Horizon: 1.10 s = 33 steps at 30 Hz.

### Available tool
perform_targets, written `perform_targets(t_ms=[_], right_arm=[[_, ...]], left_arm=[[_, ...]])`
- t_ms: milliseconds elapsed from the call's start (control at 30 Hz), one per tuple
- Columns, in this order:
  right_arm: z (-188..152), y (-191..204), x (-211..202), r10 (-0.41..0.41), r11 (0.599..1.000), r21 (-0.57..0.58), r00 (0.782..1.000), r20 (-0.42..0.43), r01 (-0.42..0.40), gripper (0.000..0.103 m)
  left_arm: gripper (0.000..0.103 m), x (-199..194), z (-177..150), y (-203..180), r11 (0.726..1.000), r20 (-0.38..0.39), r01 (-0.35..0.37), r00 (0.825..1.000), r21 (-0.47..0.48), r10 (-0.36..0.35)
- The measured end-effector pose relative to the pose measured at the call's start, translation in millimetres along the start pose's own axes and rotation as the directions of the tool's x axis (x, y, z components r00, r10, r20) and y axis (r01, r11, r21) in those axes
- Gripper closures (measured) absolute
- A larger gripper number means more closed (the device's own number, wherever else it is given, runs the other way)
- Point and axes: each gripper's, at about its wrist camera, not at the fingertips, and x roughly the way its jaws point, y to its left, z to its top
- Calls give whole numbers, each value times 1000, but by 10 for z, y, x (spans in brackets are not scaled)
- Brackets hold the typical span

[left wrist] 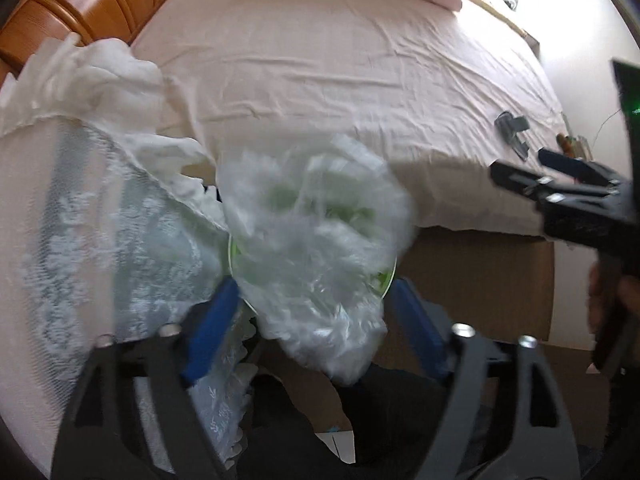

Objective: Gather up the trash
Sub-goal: 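Carry the plastic bag and carton to the green wastebasket and open both tools, then move both tools back over the remaining trash on the bed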

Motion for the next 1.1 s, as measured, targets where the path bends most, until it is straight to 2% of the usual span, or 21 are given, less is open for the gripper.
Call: perform_targets(t_ms=[167, 400, 533, 633, 700, 833, 867, 967, 1100], right_arm=[[-12, -51, 19, 11, 1000, 8, 1000, 2, -11, 4], [-10, 11, 20, 27, 1000, 6, 1000, 8, -27, 4], [39, 128, -48, 39, 999, -14, 999, 24, -39, 4], [94, 277, -151, 65, 997, -36, 997, 41, -64, 4], [143, 434, -245, 91, 994, -63, 994, 52, -88, 4], [290, 965, -546, 175, 973, -168, 979, 100, -157, 4], [320, 1081, -607, 196, 965, -195, 974, 110, -172, 2], [430, 1560, -836, 266, 930, -299, 953, 142, -215, 2], [558, 2146, -1063, 358, 876, -399, 920, 159, -272, 2]], left_arm=[[8, 3, 24, -111, 999, 3, -32, 999, 16, 32], [8, -100, 42, -90, 998, 16, -57, 998, -2, 57], [8, -247, 48, 3, 997, 65, -67, 995, -38, 70], [8, -462, 36, 134, 990, 136, -103, 984, -91, 115], [8, -719, -15, 297, 981, 199, -126, 968, -149, 155], [8, -1171, -171, 635, 955, 273, -174, 932, -241, 239], [8, -1332, -257, 771, 940, 295, -194, 915, -280, 276], [8, -1631, -454, 1061, 902, 320, -231, 879, -364, 354], [8, -2000, -835, 1547, 826, 320, -278, 824, -491, 468]])
